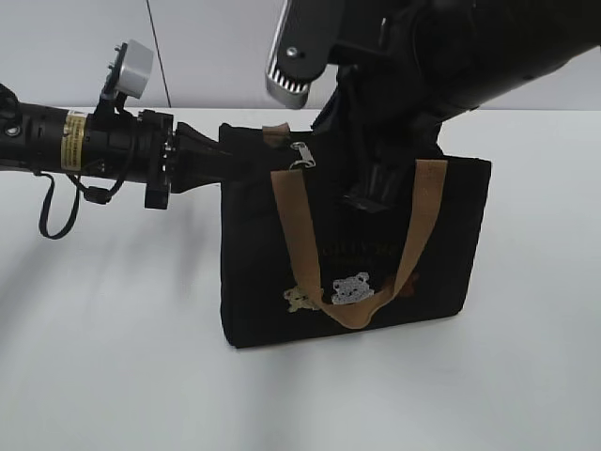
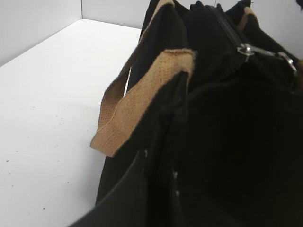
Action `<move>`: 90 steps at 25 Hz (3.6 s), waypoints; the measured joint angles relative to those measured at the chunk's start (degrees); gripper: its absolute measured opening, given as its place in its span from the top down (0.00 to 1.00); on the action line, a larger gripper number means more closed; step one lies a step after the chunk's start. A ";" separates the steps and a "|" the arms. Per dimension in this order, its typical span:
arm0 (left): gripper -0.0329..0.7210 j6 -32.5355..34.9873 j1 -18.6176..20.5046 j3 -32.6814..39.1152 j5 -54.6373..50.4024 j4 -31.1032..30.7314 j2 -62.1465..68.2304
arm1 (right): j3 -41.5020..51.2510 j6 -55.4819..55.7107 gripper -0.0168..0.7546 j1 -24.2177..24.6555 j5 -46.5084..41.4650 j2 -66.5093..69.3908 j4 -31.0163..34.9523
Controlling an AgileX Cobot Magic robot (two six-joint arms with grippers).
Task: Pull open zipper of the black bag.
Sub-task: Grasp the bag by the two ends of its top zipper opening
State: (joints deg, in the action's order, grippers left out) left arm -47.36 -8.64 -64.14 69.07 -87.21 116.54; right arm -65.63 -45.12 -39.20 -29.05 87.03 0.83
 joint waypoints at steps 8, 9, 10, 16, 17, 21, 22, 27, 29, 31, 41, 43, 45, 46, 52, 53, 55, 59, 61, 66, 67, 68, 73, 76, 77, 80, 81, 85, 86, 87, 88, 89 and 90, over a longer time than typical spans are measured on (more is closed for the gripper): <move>0.92 0.00 0.00 0.00 0.00 0.00 0.00 | 0.00 -2.61 0.76 -0.35 0.69 3.08 0.00; 0.92 0.00 0.00 0.00 0.00 0.00 0.00 | -0.22 -2.61 0.75 -0.35 0.84 3.08 0.00; 0.92 0.00 0.00 0.00 0.00 0.00 0.00 | -0.42 -2.61 0.75 -0.35 0.90 3.08 0.06; 0.92 0.00 0.00 0.00 0.00 0.00 0.00 | -0.62 -2.67 0.75 -0.35 2.81 3.22 0.17; 0.92 0.00 0.00 0.00 0.00 0.00 0.00 | -0.79 -2.67 0.75 -0.35 3.04 3.53 0.22; 0.92 0.00 0.00 0.00 0.00 0.00 0.00 | -0.87 -3.04 0.75 -0.35 3.15 5.08 0.22; 0.92 0.00 0.00 0.00 0.00 0.00 0.00 | -0.87 -3.08 0.75 -0.35 3.17 5.13 0.22; 0.92 0.00 0.00 0.00 0.00 0.00 0.00 | -0.87 -3.26 0.75 -0.35 2.86 5.13 0.22; 0.92 0.00 0.00 0.00 0.00 0.00 0.00 | -0.87 -3.34 0.75 -0.35 1.75 5.13 0.22; 0.92 0.00 0.00 0.00 0.00 -0.04 0.00 | -0.87 -3.39 0.75 -0.35 0.70 5.13 0.22; 0.92 0.00 0.00 0.00 0.14 -0.11 0.00 | -0.91 -7.56 0.75 -3.56 0.35 5.68 0.17; 0.92 0.00 0.00 0.00 0.16 -0.17 0.00 | -0.97 -7.86 0.75 -3.61 0.76 6.44 0.17; 0.92 0.00 0.00 0.00 0.16 -0.28 0.00 | -0.97 -8.02 0.75 -3.61 0.94 6.87 0.17; 0.92 0.00 0.00 0.00 0.16 -0.30 0.00 | -0.97 -8.02 0.75 -3.61 1.02 6.93 0.17; 0.92 0.00 0.00 0.00 0.29 -0.34 0.00 | -1.08 -8.16 0.79 -3.61 0.02 6.93 0.17; 0.92 0.00 0.00 0.00 0.28 -0.34 0.00 | -1.08 -8.16 0.82 -3.61 -0.25 6.93 0.17; 0.92 0.00 0.00 0.00 0.42 -0.41 0.00 | -1.09 -8.16 0.90 -3.61 -0.68 6.93 0.17; 0.92 0.00 0.00 0.00 0.56 -0.41 0.00 | -1.65 -7.98 0.98 -3.61 -1.58 6.80 0.00; 0.92 0.00 0.00 0.00 0.64 -0.41 0.00 | -2.96 -7.42 0.99 -3.61 -3.43 6.57 0.00; 0.92 0.00 0.00 0.00 0.82 -0.47 0.00 | -8.46 -4.98 1.00 -3.61 -10.16 5.99 -0.04; 0.92 0.00 0.00 0.00 0.45 -0.40 0.00 | -9.18 -4.73 1.00 -3.61 -11.18 5.86 -0.04; 0.92 0.00 0.00 0.00 0.32 -0.40 0.00 | -9.91 -4.51 1.00 -3.65 -12.24 5.75 0.08; 0.92 0.00 0.00 0.00 0.27 -0.34 0.00 | -11.15 -4.39 1.00 -3.65 -14.81 5.67 0.19; 0.92 0.00 0.00 0.00 0.27 -0.34 0.00 | -11.15 -4.51 1.00 -3.65 -15.23 5.67 0.19; 0.92 0.00 0.00 0.00 0.27 -0.34 0.00 | -11.15 -4.82 1.00 -3.65 -15.23 5.67 0.19; 0.92 0.00 0.00 0.00 0.27 -0.34 0.00 | -11.15 -5.94 1.00 -3.65 -14.24 5.94 0.19; 0.92 0.00 0.00 0.00 0.27 -0.34 0.00 | -11.15 -6.08 1.00 -3.65 -13.69 6.29 0.19; 0.92 0.00 0.00 0.00 0.27 -0.33 0.00 | -11.15 -6.16 0.93 -3.65 -12.38 8.33 0.23; 0.92 0.00 0.00 0.00 0.27 -0.33 0.00 | -11.15 -6.16 0.90 -3.65 -12.47 8.58 0.23; 0.92 0.00 0.00 0.00 0.27 -0.33 0.00 | -11.15 -6.16 0.85 -3.65 -12.87 8.71 0.23; 0.92 0.00 0.00 0.00 0.27 -0.33 0.00 | -11.15 -6.16 0.82 -3.65 -13.29 8.71 0.23; 0.92 0.00 0.00 0.00 0.27 -0.33 0.00 | -11.15 -6.16 0.79 -3.65 -13.96 8.71 0.23; 0.92 0.00 0.00 0.00 0.27 -0.33 0.00 | -11.15 -6.16 0.77 -3.65 -14.57 8.71 0.18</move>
State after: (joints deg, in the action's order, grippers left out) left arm -47.36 -8.64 -64.14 69.35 -87.54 116.54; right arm -76.77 -51.28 -42.85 -43.62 95.74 1.01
